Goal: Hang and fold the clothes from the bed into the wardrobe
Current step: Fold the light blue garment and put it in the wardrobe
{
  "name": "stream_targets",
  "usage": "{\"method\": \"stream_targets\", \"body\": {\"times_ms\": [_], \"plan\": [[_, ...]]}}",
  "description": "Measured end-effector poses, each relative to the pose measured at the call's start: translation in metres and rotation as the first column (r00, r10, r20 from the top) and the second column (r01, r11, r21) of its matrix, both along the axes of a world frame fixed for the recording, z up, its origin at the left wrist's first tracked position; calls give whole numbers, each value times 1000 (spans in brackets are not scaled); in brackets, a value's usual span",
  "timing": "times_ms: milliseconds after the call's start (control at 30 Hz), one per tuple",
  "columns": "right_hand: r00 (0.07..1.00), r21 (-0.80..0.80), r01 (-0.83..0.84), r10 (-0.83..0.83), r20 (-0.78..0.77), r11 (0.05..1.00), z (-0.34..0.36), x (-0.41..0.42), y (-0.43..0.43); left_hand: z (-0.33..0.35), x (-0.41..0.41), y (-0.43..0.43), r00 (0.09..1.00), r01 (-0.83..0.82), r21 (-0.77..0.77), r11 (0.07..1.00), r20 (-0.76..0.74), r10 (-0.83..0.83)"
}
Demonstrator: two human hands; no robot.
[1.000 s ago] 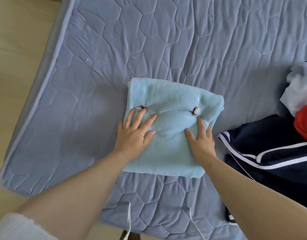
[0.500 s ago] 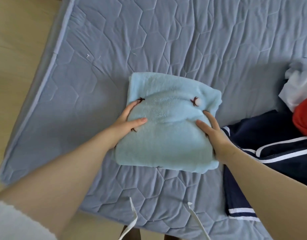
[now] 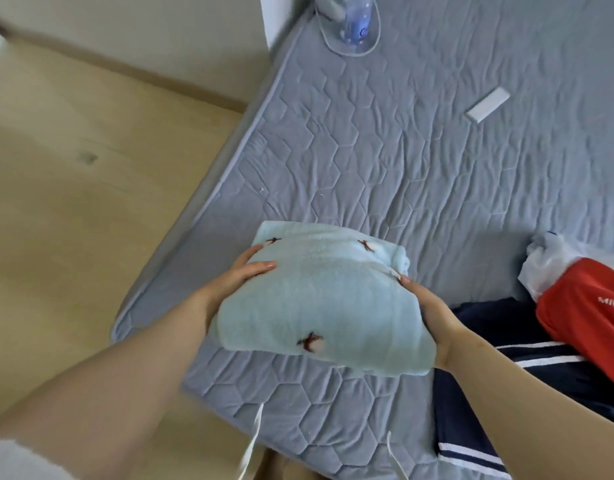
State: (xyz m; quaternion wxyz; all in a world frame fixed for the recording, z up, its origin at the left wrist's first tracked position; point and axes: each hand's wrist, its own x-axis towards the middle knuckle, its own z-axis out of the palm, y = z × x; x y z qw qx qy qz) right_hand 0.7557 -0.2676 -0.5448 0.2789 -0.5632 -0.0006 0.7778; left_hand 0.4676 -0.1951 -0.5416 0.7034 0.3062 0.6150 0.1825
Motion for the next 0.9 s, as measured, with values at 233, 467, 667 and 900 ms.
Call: {"method": "stream_targets", "body": {"times_ms": [233,467,667,900], "plan": [[995,111,-77,83,-49,991,112,-51,46,147,-42,5,981,-180,306,935,-17,194],[919,155,-389,395,-9,908,210,-112,59,288,-114,-24,941,-332,482,811,106,322],[801,398,-447,556,-220,801,289,-209,65,375,-183,-62,855,-507,574,643,238,461],[784,593,-426,606,-135,684,338,-344,91,415,-297,-96,733,-621,646,445,276,622]]}}
